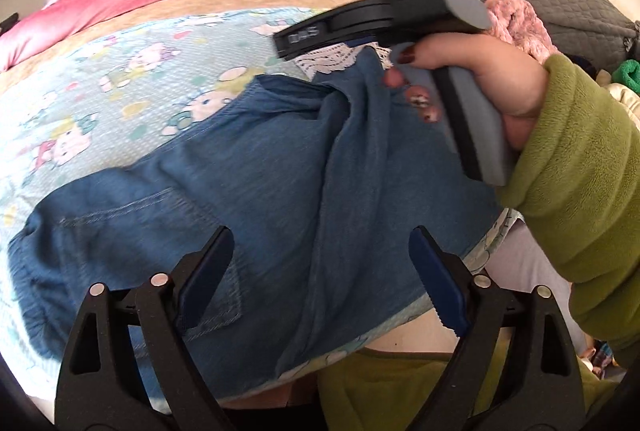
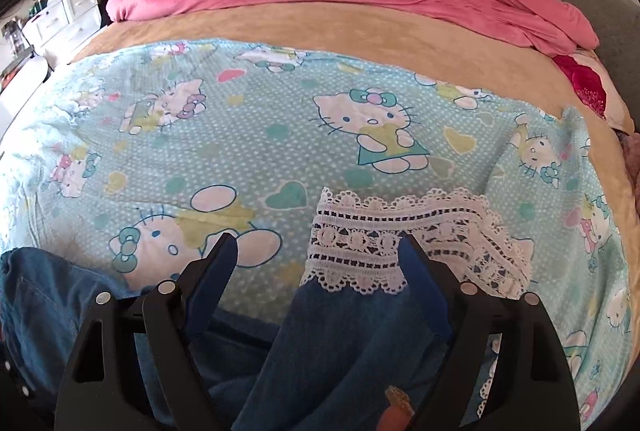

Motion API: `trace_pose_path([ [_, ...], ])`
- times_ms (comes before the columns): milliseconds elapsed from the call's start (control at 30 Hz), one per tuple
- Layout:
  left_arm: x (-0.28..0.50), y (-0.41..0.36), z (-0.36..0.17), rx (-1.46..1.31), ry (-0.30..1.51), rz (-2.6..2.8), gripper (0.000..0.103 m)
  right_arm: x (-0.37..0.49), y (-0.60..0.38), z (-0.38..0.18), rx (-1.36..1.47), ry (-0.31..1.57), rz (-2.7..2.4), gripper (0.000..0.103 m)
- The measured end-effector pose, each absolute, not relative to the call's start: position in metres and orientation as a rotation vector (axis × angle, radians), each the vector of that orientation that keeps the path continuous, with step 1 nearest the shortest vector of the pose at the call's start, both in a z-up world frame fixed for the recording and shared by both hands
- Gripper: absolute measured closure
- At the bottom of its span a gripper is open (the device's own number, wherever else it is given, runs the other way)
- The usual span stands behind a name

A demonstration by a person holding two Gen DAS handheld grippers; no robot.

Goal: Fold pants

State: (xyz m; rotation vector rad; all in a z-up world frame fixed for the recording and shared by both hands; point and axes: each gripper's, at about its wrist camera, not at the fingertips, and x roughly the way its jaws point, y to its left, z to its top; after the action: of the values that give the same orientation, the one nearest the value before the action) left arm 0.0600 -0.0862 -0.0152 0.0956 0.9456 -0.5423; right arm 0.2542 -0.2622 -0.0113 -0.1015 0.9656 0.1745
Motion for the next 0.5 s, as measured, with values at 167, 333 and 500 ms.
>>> trace_pose_path([
  [167,0.074,-0.098,-0.023,0.083,0.973,-0.559,0.036,0.273,-0.259,-0.022,-0.112,0.987,0.157,0.027],
  [333,0.077,-0.105,-0.034,0.075,0.995,-0.559,0.037,0.289,-0.264,-0.036,-0.105,1.019,0.141,0.042],
  [500,0.078,-0.104,-0.042,0.071,1.007,-0.552,0.037,0.293,-0.278,-0.044,-0.080,1.004,0.125,0.075],
])
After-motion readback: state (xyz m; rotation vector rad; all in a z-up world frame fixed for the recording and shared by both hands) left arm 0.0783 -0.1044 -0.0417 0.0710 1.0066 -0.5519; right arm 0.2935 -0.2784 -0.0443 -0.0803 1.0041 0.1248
